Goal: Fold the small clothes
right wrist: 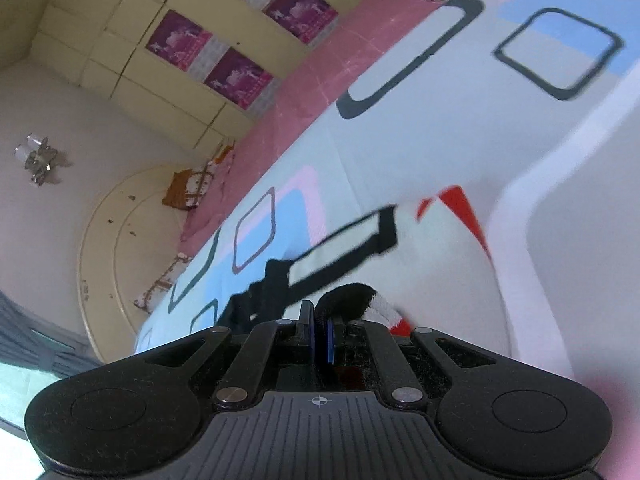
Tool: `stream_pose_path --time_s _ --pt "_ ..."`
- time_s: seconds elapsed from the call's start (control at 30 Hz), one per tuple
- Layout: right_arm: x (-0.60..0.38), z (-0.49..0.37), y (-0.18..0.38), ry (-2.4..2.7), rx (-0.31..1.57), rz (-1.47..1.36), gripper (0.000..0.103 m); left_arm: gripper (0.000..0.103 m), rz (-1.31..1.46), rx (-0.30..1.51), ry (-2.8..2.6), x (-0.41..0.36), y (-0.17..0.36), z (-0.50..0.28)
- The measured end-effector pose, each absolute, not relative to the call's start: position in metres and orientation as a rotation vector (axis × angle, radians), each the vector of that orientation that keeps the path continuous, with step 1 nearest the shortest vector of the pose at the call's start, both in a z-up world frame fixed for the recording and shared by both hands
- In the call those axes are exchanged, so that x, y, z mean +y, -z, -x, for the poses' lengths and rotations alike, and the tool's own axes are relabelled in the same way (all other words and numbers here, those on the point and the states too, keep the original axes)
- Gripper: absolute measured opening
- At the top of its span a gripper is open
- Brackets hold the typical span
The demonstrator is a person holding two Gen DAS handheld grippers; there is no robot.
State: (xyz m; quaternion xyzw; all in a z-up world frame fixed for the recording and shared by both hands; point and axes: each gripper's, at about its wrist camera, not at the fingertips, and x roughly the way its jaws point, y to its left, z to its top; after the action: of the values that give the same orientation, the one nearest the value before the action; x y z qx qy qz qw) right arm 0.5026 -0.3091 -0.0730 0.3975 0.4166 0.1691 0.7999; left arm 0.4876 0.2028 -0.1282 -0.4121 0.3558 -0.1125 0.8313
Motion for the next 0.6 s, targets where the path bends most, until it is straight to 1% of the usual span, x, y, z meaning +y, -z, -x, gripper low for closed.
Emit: stream_pose_path --time_s 0.03,0.07,0.1,0.13,0.17,0.2,0.23,0.27,0.3,0.37,0.47,0.5,0.53,0.57,0.6 --pt "-0.31 -0.508 0.074 -0.333 0.878 -0.851 0.017 0.055 0.897 0.726 0.254 0.205 0.131 -0.491" --pt "-0.314 -0.51 0.072 -0.278 0.839 -0.849 0.063 0.082 0.917 0.711 0.256 0.206 0.131 -0.492" --pt "-0.318 -0.508 0.07 -0.231 0.782 -0.849 0.093 0.087 0.923 0.696 0.254 0.208 0.13 -0.492" --pt "-0.322 -0.506 0.069 -0.236 0.732 -0.854 0.092 0.086 0.908 0.677 0.257 0.208 0.128 -0.492" --pt "-0.324 -0.507 0.068 -0.248 0.734 -0.858 0.092 0.081 0.877 0.682 0.259 0.207 0.125 -0.492" --pt "-0.324 -0.507 0.066 -0.258 0.738 -0.842 0.085 0.078 0.823 0.703 0.253 0.205 0.122 -0.493" --pt "-0.322 -0.505 0.064 -0.277 0.738 -0.796 0.082 0.071 0.752 0.724 0.25 0.202 0.12 -0.495" --pt "-0.316 -0.504 0.061 -0.29 0.748 -0.72 0.079 0.068 0.667 0.751 0.241 0.196 0.118 -0.498" --pt "-0.309 -0.505 0.061 -0.302 0.764 -0.65 0.074 0.067 0.571 0.779 0.227 0.191 0.115 -0.5" --pt "-0.293 -0.507 0.063 -0.329 0.795 -0.51 0.066 0.06 0.411 0.829 0.218 0.178 0.116 -0.506" --pt "-0.266 -0.508 0.071 -0.339 0.806 -0.321 0.065 0.059 0.253 0.861 0.205 0.16 0.117 -0.515" --pt "-0.257 -0.507 0.076 -0.343 0.808 -0.268 0.065 0.057 0.215 0.864 0.2 0.155 0.115 -0.517" --pt "-0.251 -0.505 0.08 -0.349 0.809 -0.219 0.065 0.052 0.179 0.866 0.188 0.151 0.114 -0.519" --pt "-0.244 -0.502 0.084 -0.35 0.812 -0.166 0.06 0.042 0.142 0.857 0.175 0.147 0.115 -0.52" --pt "-0.237 -0.502 0.088 -0.352 0.817 -0.117 0.046 0.035 0.113 0.851 0.16 0.145 0.115 -0.521"
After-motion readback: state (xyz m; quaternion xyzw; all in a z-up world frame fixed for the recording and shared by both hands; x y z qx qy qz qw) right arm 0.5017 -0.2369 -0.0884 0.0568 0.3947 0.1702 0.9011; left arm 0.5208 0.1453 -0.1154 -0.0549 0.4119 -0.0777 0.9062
